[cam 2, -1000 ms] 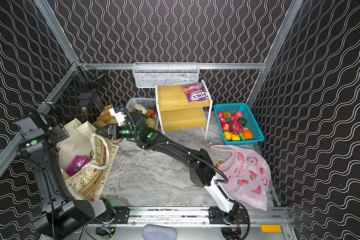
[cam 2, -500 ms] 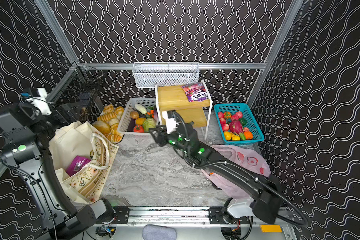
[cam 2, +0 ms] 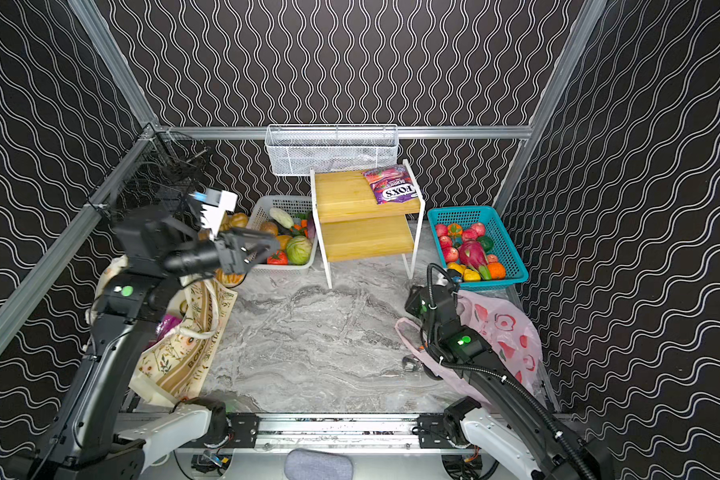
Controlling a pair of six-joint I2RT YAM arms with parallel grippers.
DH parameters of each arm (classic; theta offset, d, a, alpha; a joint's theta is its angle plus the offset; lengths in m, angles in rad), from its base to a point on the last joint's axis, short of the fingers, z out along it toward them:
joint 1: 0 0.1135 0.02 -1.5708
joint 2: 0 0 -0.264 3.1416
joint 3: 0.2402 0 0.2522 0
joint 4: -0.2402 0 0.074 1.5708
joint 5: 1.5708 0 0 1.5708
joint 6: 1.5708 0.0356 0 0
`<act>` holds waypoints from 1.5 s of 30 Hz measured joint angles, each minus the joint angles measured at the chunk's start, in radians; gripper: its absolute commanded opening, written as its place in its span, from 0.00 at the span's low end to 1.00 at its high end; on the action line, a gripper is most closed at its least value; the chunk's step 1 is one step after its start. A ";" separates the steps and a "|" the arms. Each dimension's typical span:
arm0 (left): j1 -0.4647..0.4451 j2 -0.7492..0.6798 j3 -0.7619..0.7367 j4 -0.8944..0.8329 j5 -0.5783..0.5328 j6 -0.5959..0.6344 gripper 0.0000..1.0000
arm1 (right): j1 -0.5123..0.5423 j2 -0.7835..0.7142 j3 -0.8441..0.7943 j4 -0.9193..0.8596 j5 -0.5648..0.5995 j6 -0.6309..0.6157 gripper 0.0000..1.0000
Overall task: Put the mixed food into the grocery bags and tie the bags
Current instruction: 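Release the tote and reach the right gripper to the pink bag while the left withdraws, then grasp the pink plastic bag with the right gripper and lift it toward the left gripper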
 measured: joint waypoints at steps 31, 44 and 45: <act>-0.477 0.187 -0.146 -0.185 -0.626 0.156 0.86 | -0.537 0.194 0.039 -0.243 -0.107 -0.144 0.00; -0.457 0.088 -0.208 -0.150 -0.800 0.089 0.91 | -0.446 -0.017 0.474 -0.542 -0.462 -0.365 0.00; -0.437 0.081 -0.214 -0.146 -0.803 0.071 0.90 | -0.417 -0.013 0.483 -0.558 -0.507 -0.383 0.00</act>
